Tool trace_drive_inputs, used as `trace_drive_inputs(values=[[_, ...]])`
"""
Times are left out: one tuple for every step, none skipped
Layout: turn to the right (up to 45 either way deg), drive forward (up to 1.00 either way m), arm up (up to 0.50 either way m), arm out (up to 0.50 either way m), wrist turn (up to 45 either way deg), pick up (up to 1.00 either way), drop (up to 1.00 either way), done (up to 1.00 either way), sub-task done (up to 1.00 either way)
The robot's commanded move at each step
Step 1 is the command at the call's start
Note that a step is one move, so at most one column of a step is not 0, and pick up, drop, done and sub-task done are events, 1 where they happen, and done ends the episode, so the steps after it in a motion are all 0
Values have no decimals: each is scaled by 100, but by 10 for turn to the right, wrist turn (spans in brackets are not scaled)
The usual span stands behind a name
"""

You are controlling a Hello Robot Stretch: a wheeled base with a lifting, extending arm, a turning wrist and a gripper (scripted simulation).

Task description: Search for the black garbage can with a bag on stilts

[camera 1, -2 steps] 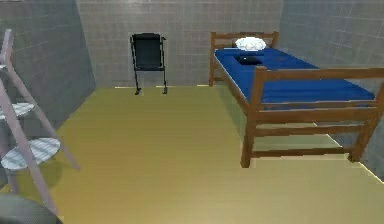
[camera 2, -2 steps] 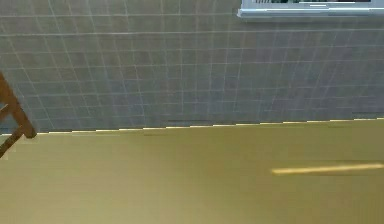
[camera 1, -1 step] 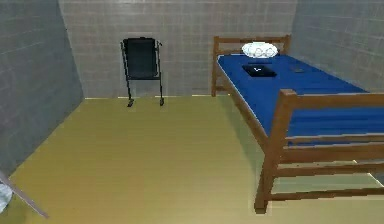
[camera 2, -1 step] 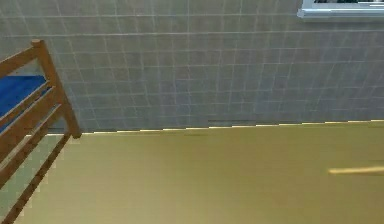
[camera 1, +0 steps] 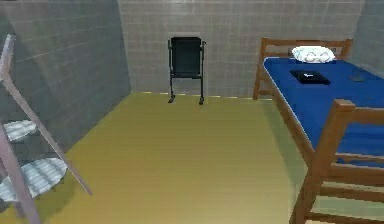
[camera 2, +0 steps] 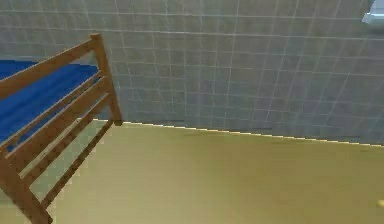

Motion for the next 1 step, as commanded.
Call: trace_drive_inputs(values=[[0,100,0,0,0,0,0,0,0]])
